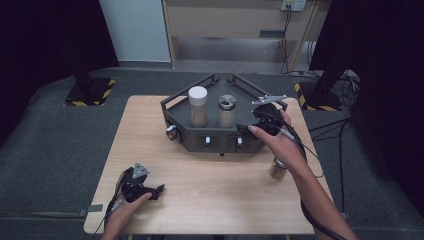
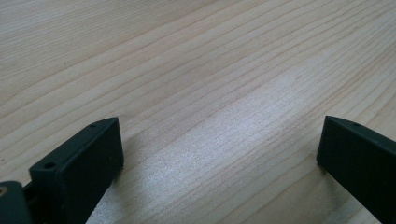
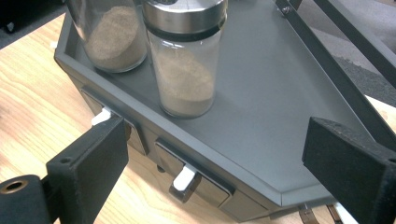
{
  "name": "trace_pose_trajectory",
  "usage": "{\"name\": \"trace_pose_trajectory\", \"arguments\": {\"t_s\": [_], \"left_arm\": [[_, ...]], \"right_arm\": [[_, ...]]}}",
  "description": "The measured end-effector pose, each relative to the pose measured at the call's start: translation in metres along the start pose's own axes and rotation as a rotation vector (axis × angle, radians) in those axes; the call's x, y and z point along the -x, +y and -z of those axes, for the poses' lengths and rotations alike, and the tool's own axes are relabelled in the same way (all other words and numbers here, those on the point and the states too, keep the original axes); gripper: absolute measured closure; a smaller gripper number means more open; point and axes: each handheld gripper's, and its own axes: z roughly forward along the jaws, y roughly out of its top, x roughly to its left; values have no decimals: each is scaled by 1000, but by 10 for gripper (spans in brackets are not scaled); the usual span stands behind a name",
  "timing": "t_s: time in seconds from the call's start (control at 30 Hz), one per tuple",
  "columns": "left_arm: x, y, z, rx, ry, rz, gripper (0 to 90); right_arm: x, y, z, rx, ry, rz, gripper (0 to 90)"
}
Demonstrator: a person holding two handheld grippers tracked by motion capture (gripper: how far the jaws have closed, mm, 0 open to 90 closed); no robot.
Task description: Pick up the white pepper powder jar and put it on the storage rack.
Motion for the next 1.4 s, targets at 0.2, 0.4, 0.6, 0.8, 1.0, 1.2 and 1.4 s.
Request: {"name": "trace_pose_trajectory", "arguments": {"t_s": [0.2,0.4,0.6,0.8,1.0,1.2,1.4], "left_arm": [[0,0,0,0,0,0,0],[0,0,0,0,0,0,0],[0,0,0,0,0,0,0],[0,0,0,0,0,0,0],[0,0,0,0,0,0,0],[0,0,0,0,0,0,0],[0,0,0,0,1,1,0]], "right_arm": [[3,-6,7,3,0,-6,69],[8,-16,16,9,-4,-18,69],[13,-26,26,11,-8,-25,69],[16,-35,32,4,-12,-23,69],[19,-45,37,2,-18,-33,69],[22,-54,42,-3,-23,-40,69],[24,-63,46,-11,-27,-48,68]]}}
